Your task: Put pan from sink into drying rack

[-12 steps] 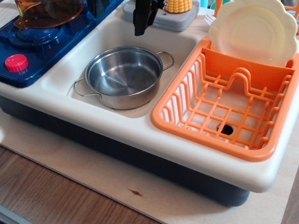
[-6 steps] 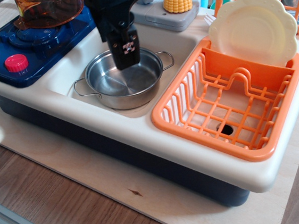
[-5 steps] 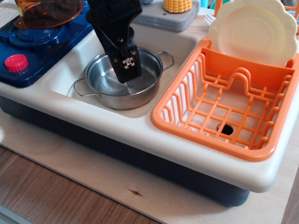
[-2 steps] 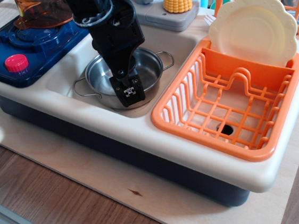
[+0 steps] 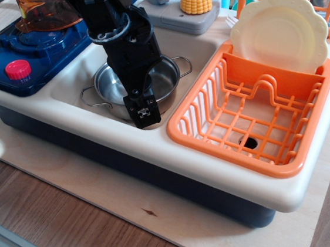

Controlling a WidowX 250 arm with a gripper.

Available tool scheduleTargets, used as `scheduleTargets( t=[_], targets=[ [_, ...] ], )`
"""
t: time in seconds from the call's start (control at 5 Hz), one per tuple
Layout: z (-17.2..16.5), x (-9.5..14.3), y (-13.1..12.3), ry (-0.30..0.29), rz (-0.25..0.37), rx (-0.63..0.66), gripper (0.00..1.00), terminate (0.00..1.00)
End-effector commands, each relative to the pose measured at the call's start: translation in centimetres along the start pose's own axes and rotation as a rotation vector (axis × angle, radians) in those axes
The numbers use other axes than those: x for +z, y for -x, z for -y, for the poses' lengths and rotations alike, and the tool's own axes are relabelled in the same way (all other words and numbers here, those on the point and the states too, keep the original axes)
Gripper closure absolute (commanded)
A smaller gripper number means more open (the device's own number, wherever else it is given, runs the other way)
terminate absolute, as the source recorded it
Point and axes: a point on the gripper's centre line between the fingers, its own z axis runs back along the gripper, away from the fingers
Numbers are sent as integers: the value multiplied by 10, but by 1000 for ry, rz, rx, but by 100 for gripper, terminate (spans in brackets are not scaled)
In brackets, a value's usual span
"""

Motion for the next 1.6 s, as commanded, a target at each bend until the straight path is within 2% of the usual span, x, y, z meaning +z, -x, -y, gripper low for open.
scheduleTargets(
  t=[0.0,0.4,0.6,0.8,1.0,1.2,1.4],
  targets=[
    [-14,-1,-4,4,13,7,100,0],
    [-5,15,-15,-32,-41,42,100,0],
    [2,37,-28,-65,-98,100,100,0],
    [10,56,-36,-126,-125,184,100,0],
    [14,74,-42,-171,-144,231,100,0],
    [27,91,-55,-170,-143,290,100,0],
    [56,105,-73,-179,-134,369,100,0]
  ],
)
